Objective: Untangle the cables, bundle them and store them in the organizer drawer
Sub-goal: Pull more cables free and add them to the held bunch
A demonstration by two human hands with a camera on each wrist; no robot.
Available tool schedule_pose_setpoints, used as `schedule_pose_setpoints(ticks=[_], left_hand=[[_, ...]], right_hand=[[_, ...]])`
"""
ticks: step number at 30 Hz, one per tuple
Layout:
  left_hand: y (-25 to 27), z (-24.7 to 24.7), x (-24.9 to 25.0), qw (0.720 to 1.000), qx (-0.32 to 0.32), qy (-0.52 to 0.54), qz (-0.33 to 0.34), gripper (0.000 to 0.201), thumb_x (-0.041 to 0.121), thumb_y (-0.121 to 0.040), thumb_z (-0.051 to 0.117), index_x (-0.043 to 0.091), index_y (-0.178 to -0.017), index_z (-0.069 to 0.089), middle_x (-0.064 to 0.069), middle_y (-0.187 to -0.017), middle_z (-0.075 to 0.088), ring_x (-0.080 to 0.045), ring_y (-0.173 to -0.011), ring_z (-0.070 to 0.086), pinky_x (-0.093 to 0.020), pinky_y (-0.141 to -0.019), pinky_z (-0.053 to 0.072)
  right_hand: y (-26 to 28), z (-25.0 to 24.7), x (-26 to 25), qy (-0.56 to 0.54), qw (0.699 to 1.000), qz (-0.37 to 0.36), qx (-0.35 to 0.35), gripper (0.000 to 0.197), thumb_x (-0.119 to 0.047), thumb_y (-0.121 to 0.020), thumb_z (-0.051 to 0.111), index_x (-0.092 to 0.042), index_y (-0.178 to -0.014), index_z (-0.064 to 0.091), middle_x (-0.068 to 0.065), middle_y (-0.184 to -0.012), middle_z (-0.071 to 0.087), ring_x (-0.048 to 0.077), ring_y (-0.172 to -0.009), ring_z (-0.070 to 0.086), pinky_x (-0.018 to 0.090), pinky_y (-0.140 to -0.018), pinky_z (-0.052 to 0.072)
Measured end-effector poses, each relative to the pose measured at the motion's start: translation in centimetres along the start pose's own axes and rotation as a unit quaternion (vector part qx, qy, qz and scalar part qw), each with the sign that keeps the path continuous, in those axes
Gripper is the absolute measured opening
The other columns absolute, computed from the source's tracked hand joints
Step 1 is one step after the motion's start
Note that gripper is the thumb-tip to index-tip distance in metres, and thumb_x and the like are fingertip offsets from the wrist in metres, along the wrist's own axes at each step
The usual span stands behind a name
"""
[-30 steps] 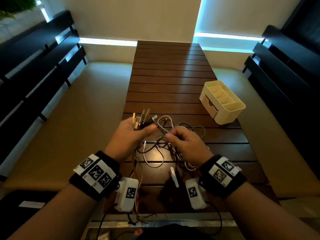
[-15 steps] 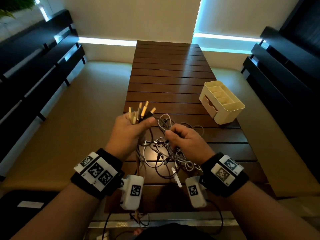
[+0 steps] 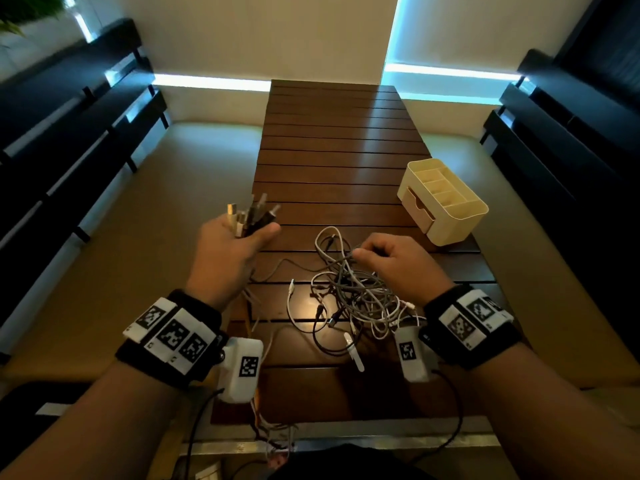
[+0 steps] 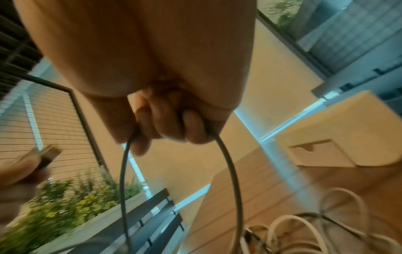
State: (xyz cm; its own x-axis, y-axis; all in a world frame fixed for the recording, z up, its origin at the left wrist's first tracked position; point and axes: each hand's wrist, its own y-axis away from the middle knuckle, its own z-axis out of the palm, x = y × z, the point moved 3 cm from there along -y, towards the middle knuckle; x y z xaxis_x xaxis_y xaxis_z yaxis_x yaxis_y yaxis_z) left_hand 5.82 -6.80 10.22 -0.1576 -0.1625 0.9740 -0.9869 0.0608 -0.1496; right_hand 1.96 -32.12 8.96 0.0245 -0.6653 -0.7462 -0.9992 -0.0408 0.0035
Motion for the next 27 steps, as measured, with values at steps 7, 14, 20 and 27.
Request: schedule_pose_setpoints(ticks=[7, 14, 20, 27], left_hand=[[1.2, 5.6, 2.3, 0.983, -0.183, 0.021, -0.005, 0.027, 0.030, -0.088, 0.066, 0.018, -0.067, 0.053, 0.012, -0.047, 0.047, 0.000, -0.041, 0.041, -0.017, -0.046, 0.035], [0.9, 4.7, 2.4, 0.956, -0.288, 0.023, -0.046, 0.012, 0.020, -0.082, 0.072, 0.017, -0.075, 0.063, 0.006, -0.053, 0.053, -0.009, -0.046, 0.042, -0.021, -0.044, 0.035], [0.6, 3.6, 2.4, 0.970, -0.235, 0.053, -0.032, 0.013, 0.003, -0.084, 0.069, 0.013, -0.077, 0.067, 0.003, -0.051, 0.051, -0.009, -0.041, 0.040, -0.023, -0.042, 0.035], [-0.3, -1.3, -0.4, 0.993, -0.089, 0.046, -0.069, 0.012, 0.012, -0.080, 0.076, 0.006, -0.079, 0.066, 0.003, -0.050, 0.038, -0.014, -0.041, 0.028, -0.028, -0.046, 0.024]], right_hand=[[-0.5, 0.9, -4.9, -0.018, 0.993, -0.118, -0.015, 0.021, -0.026, -0.098, 0.060, -0.029, -0.077, 0.058, -0.009, -0.065, 0.055, 0.002, -0.054, 0.049, 0.013, -0.052, 0.042], [0.2, 0.7, -3.7, -0.091, 0.990, -0.108, -0.004, 0.006, -0.023, -0.094, 0.066, -0.023, -0.099, 0.063, 0.003, -0.089, 0.070, 0.020, -0.078, 0.066, 0.035, -0.071, 0.056], [0.3, 1.0, -2.1, -0.208, 0.975, -0.066, -0.028, 0.006, -0.023, -0.097, 0.059, -0.018, -0.094, 0.062, 0.000, -0.075, 0.061, 0.017, -0.066, 0.058, 0.032, -0.069, 0.054], [1.0, 1.3, 2.7, -0.160, 0.986, 0.048, -0.018, 0.030, -0.041, -0.101, 0.049, -0.021, -0.082, 0.060, -0.014, -0.059, 0.049, 0.009, -0.056, 0.044, 0.029, -0.059, 0.041]])
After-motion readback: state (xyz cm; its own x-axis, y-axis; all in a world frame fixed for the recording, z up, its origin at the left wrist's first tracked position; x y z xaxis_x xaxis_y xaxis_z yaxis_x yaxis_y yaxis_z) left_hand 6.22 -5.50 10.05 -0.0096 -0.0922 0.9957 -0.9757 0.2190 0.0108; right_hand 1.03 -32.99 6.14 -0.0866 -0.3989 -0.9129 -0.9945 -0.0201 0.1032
